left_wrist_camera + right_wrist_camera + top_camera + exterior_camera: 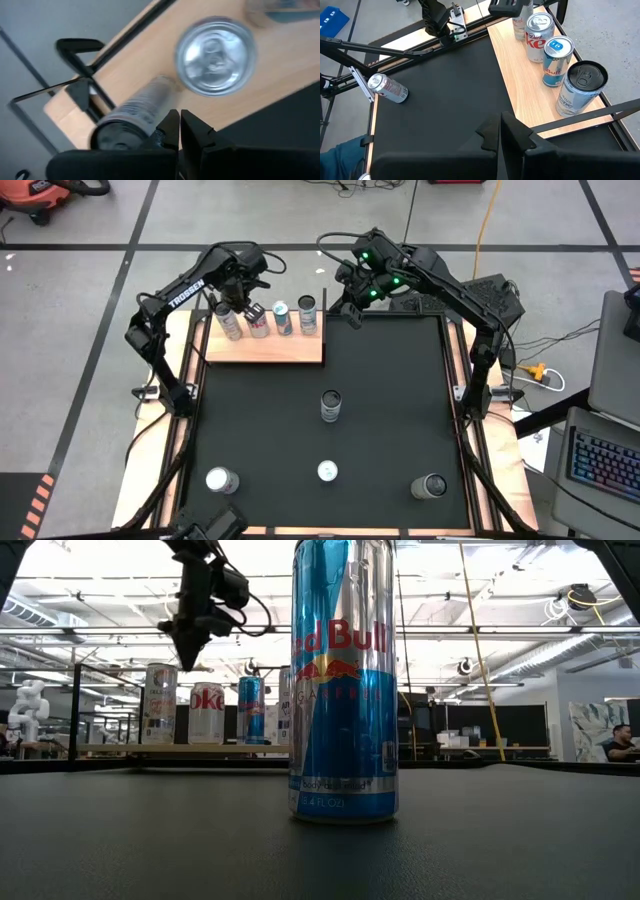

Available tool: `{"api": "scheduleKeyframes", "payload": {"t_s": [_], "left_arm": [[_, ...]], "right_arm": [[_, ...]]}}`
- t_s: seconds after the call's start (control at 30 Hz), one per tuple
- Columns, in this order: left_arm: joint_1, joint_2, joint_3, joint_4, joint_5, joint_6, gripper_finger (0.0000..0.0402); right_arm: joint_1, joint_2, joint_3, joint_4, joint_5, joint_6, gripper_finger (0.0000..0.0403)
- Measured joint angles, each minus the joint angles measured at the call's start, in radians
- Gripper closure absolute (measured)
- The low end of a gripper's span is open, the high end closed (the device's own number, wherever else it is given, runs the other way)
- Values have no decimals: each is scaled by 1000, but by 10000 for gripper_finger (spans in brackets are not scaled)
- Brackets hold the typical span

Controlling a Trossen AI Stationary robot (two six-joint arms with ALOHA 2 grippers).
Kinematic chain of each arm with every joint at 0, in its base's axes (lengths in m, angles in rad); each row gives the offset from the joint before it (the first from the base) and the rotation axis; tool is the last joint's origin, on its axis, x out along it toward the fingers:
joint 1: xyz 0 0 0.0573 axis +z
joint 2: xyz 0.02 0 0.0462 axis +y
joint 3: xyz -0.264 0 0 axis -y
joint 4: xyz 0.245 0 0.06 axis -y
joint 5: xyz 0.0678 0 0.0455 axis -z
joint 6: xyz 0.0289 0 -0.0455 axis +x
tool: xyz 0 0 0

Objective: Place canned beverage on shelf
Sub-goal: Put the top white-yellow soda can on the shelf

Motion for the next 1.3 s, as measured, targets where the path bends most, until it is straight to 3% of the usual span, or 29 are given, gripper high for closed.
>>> {"api": "scheduleKeyframes", "payload": {"t_s": [0.47, 0.7, 1.3], "left_arm": [[-106, -27, 0, -51, 37, 50, 394], [-112, -24, 0, -51, 54, -155, 394], [-231, -36, 0, -50, 162, -340, 394]], "right_arm": [[0, 0, 0, -36, 0, -15, 403], [0, 0, 0, -37, 0, -15, 403], [0, 0, 0, -157, 0, -127, 403]]}}
